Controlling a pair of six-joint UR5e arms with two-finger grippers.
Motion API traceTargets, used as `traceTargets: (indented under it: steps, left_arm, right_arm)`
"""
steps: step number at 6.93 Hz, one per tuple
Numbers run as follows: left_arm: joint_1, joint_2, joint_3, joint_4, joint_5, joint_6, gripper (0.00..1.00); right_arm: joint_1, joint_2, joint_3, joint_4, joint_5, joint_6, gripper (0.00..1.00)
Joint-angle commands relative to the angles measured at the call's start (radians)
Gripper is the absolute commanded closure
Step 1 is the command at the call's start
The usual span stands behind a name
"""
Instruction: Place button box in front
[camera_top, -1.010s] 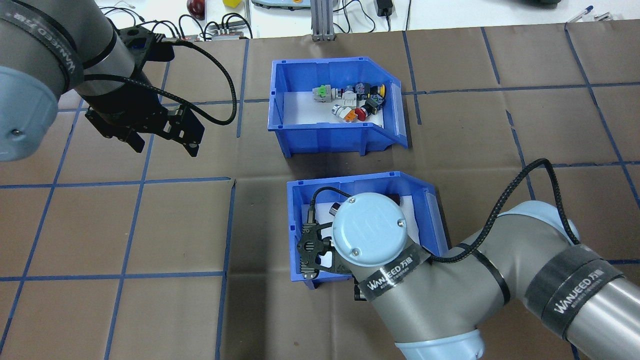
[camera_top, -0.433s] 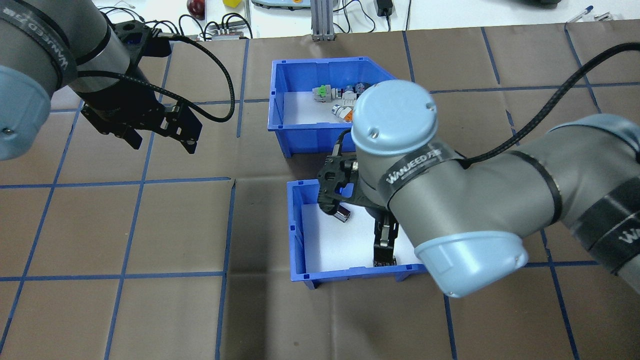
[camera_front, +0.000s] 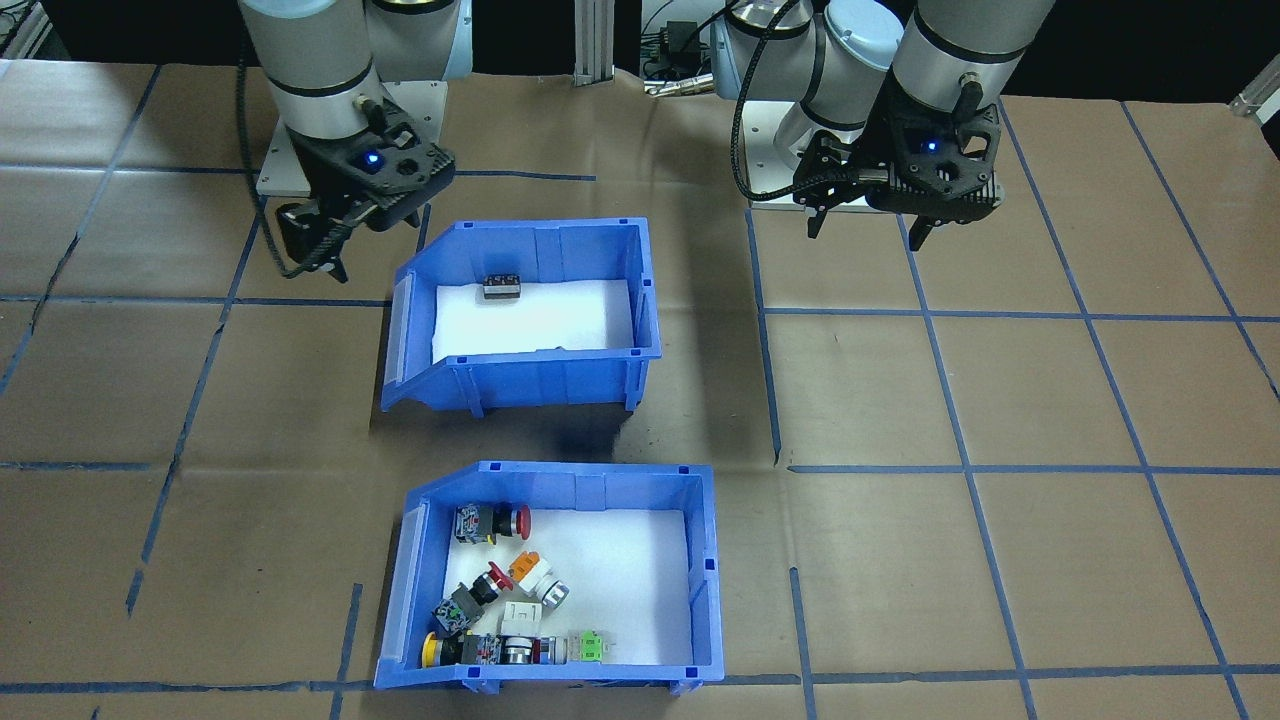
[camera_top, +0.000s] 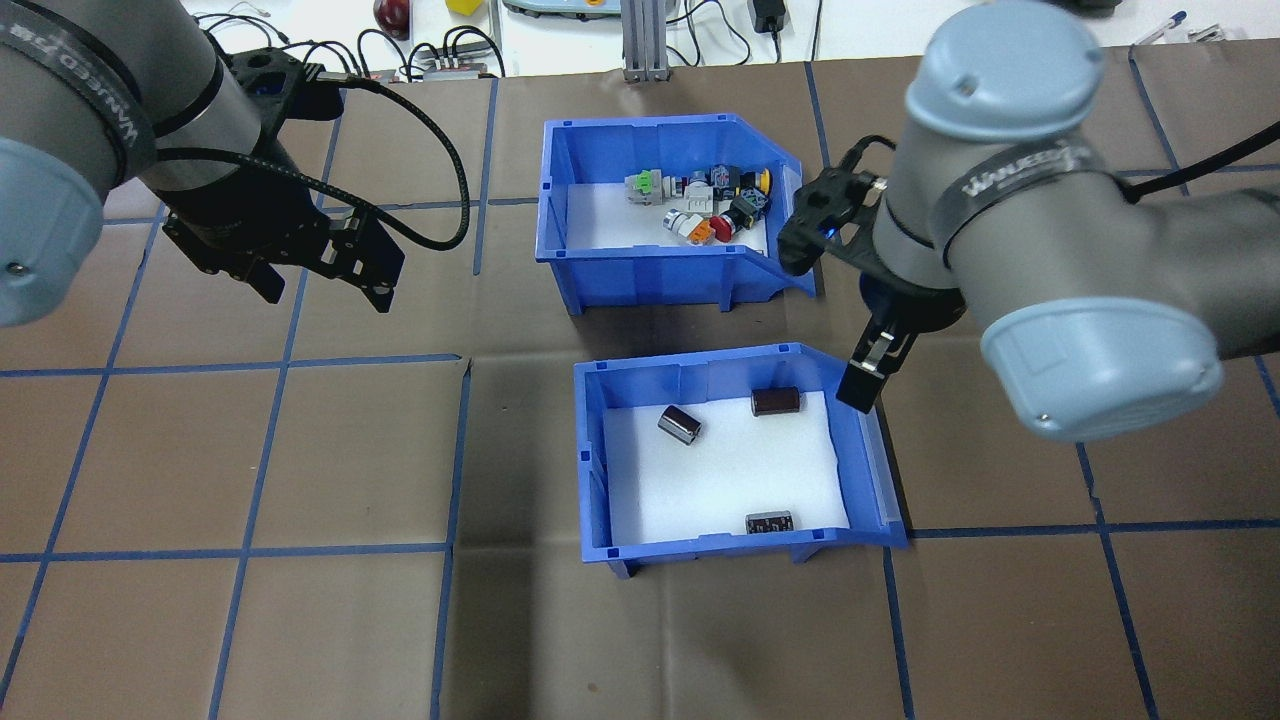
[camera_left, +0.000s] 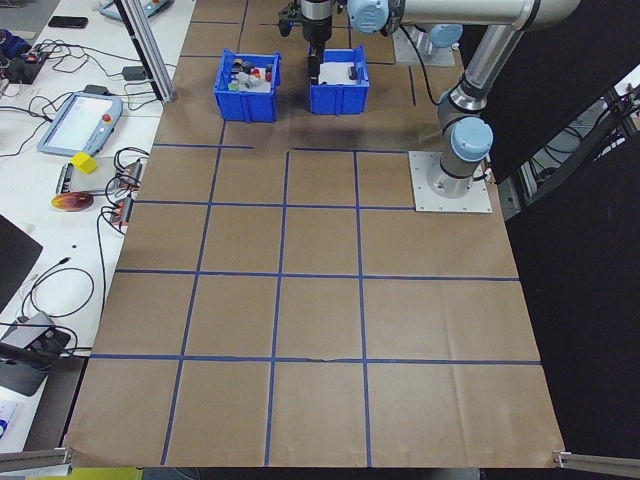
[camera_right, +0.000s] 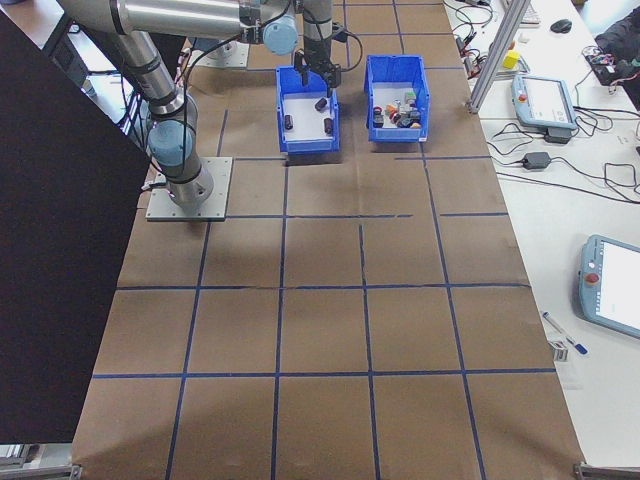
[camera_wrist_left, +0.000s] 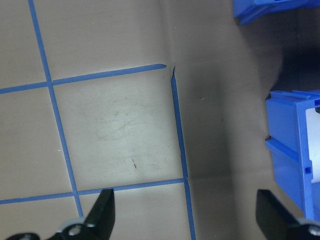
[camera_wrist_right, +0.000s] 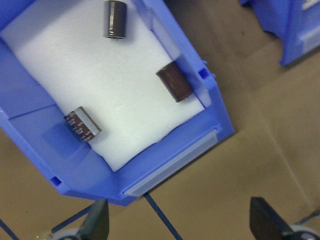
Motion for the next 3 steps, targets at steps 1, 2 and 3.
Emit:
traceTargets:
  steps: [1, 2, 3]
  left_arm:
    - [0.024, 0.008, -0.001, -0.007, 0.002, -0.001, 0.01]
    - [0.034, 0.008, 0.0, -0.012, 0.0, -0.001, 0.01]
    - [0.034, 0.008, 0.0, -0.012, 0.002, -0.001, 0.01]
  right_arm:
    - [-0.078, 0.001, -0.074, 0.024, -0.002, 0.353, 0.0]
    - [-0.085, 0.005, -0.1, 0.025, 0.0, 0.557, 0.0]
    - [-0.085, 0.008, -0.126, 0.035, 0.0, 0.627, 0.0]
